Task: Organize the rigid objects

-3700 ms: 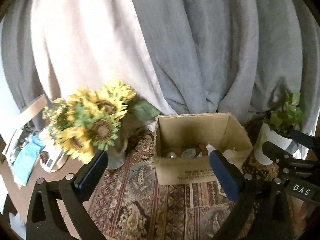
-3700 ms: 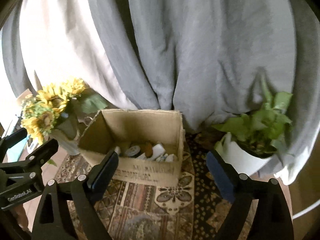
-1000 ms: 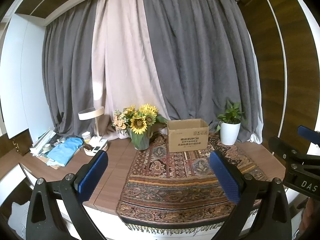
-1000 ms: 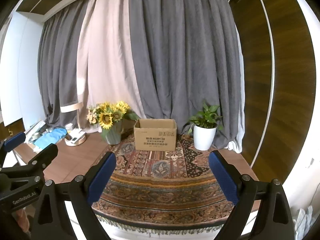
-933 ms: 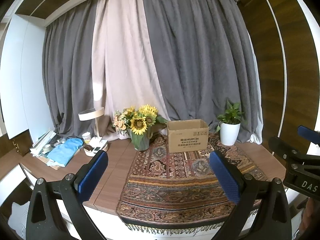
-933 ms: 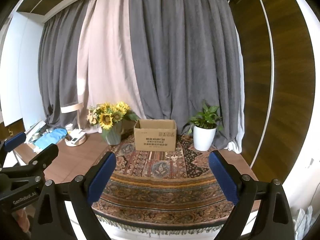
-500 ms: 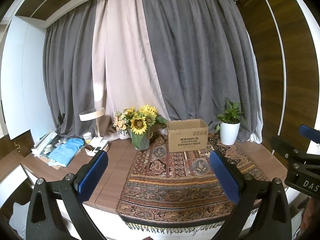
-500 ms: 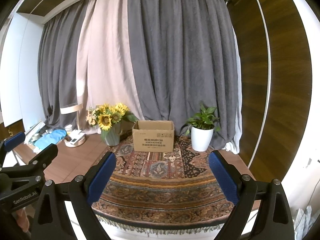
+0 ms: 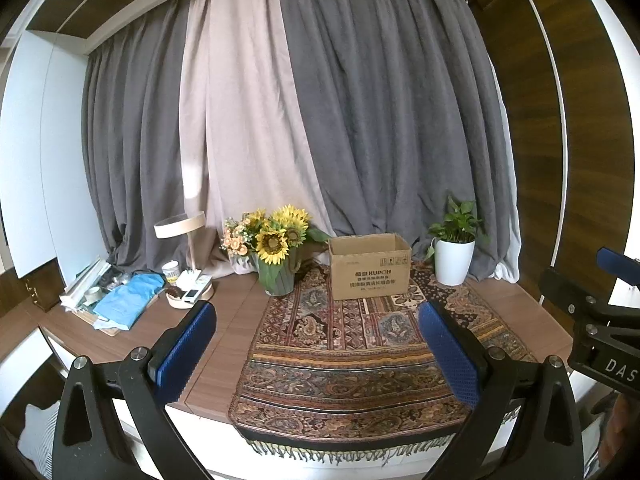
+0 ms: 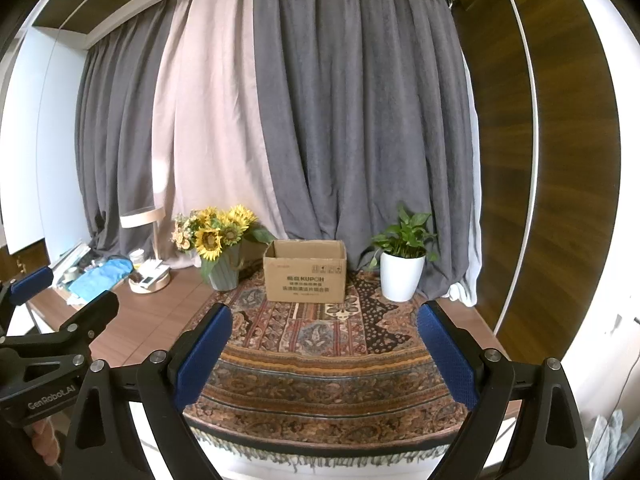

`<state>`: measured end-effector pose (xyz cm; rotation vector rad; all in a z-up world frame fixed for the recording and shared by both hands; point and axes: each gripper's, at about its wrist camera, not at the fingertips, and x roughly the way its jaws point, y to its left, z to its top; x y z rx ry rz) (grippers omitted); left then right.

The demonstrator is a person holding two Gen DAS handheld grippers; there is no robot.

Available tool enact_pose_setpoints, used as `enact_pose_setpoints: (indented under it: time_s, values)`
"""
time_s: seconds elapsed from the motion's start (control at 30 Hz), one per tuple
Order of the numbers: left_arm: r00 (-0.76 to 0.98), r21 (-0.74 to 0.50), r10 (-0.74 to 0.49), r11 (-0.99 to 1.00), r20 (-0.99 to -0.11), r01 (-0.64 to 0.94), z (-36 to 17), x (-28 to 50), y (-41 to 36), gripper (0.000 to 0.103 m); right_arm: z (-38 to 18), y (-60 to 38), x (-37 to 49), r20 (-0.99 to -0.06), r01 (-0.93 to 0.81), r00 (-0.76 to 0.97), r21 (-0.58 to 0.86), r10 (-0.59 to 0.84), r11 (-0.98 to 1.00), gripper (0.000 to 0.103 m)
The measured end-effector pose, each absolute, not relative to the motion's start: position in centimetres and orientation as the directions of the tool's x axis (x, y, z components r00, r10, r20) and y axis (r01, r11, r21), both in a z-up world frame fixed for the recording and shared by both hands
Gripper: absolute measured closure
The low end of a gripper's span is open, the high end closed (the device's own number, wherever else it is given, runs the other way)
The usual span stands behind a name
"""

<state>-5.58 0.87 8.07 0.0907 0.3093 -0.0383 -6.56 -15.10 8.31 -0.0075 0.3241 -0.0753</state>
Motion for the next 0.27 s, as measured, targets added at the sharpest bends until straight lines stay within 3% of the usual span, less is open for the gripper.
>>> enact_pose_setpoints:
  time_s: [0.27]
  values:
    - [0.954, 0.089, -0.021, 0.995, -0.3, 0.05, 7.8, -5.7, 0.8, 0.0, 8.27, -15.09, -6.7, -0.319, 0.074, 0.945, -0.019, -0.076, 0.997, 0.008]
